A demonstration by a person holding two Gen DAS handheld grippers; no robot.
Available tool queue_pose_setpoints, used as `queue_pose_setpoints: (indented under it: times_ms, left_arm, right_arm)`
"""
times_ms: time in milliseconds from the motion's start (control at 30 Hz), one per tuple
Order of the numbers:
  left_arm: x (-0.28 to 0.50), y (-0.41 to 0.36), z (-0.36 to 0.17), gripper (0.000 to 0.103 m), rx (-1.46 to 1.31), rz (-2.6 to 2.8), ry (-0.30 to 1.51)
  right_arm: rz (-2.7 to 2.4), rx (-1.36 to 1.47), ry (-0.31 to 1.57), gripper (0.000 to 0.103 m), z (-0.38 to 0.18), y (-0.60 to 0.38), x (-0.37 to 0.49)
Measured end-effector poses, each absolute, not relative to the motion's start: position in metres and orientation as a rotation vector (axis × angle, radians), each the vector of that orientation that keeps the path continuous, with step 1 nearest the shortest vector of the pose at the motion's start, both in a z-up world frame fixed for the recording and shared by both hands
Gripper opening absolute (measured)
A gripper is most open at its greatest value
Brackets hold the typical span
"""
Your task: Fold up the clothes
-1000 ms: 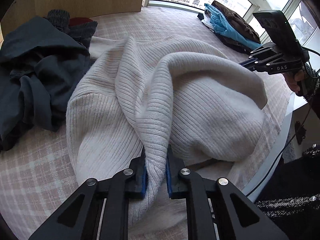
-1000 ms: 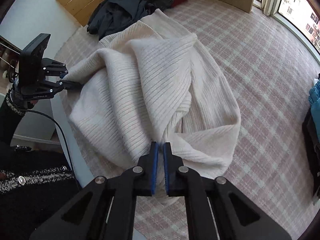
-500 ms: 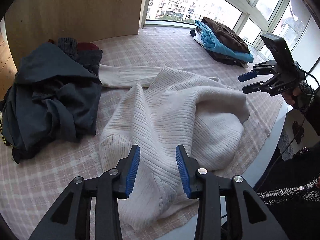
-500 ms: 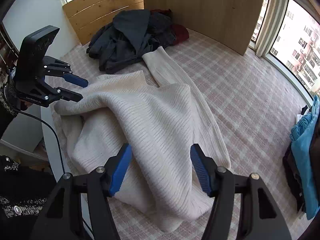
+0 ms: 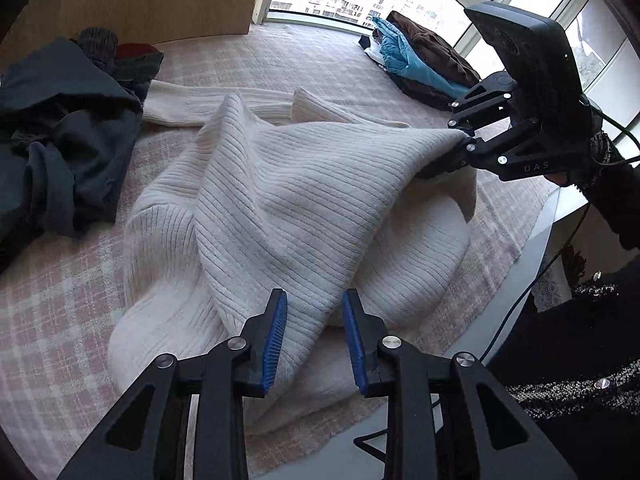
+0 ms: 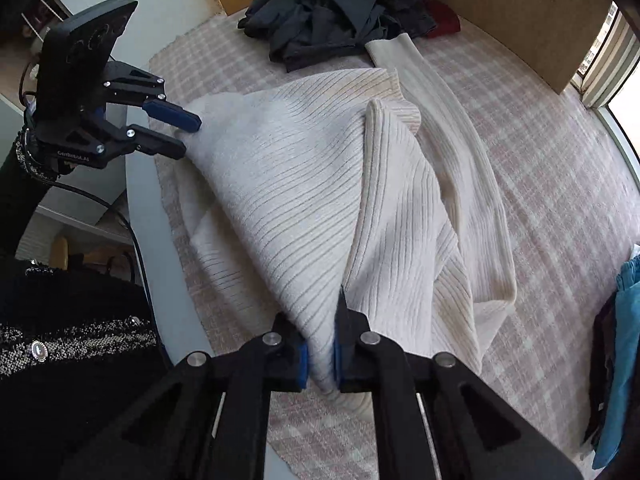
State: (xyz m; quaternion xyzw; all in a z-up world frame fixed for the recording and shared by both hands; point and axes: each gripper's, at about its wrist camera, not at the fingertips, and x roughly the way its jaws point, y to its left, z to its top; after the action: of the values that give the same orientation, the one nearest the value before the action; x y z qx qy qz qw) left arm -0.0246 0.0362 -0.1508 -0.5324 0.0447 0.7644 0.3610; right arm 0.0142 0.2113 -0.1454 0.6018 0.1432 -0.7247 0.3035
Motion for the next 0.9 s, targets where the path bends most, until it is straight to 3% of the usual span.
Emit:
queue_pose_setpoints:
  times_ms: [267,400,667,767,900]
  left_arm:
    - [-0.064,0.037,-0.101,0.029,-1.221,2.095,0.177]
    - [-0.079,0.084,-0.121,0.029,-1.25,1.936,0.251]
    - [-0.021,0.11,-0.16,0.029,-1.34,1.77,0.435]
    - [-0.022,0.112,-0.16,0.042,-1.332,1.772,0.448]
    - [-0.023,0.115,-0.16,0.042,-1.322,1.775,0.465]
  right_arm:
    - [-1.863,1.726,0.265,0.009,-0.185,0.228,0.066]
    - [-1.897,1.814,0.193,0.009,-0.199,0.254,0.073]
    - [-1.917,1.812,0.193,0.009,-0.202,0.257,0.078]
    - [-1.914,1.809,0.221,0.009,-0.201,0.253,0.078]
    - [-1.922,1.804,0.221,0.009,-0.197,0.254,0.082]
